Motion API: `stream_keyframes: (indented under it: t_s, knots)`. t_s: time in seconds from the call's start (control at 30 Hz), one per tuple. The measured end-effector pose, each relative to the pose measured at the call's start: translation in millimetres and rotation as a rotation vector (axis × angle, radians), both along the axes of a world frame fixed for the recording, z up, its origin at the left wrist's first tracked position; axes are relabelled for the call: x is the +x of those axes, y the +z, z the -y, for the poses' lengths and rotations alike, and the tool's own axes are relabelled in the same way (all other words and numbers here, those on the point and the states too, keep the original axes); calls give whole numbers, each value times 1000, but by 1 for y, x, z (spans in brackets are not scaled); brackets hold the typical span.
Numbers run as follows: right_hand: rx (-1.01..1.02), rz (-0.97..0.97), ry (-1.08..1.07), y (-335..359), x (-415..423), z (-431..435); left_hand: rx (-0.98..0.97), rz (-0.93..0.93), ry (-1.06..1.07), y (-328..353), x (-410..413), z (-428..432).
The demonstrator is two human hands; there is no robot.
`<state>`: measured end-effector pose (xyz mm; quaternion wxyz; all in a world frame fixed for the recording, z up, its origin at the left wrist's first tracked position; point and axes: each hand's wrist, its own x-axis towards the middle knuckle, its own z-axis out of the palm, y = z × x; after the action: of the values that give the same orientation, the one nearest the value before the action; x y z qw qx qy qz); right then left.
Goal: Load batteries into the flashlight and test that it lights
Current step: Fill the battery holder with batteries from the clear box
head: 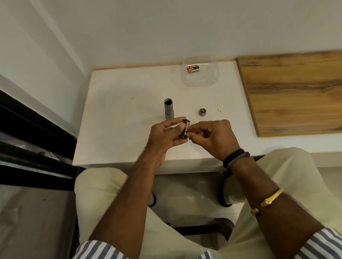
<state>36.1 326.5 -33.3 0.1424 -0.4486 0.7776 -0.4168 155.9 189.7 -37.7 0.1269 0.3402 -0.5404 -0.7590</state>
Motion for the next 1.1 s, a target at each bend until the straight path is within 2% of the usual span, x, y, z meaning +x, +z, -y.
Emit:
stream_keyframes:
  t_s: [0.1,0.23,0.53,0.8,0.9,1.1]
  knots:
    - [-19,-61,9,1,3,-1,-20,38,-13,0,-1,1]
    - [-45,-53,1,0,5,-1,-32,60,-11,3,-2,2]
    - [-90,-131,-35,0,11,3,21,29,13,5,-4,1]
    - [-134,-158,-37,2,8,8,160,-20,108,2,-4,-1]
    - [-132,-99,-55,4,8,7,171,-35,116,-1,-4,-4]
    - [-69,179,-100,2,2,7,150,-57,108,-4,-5,-4]
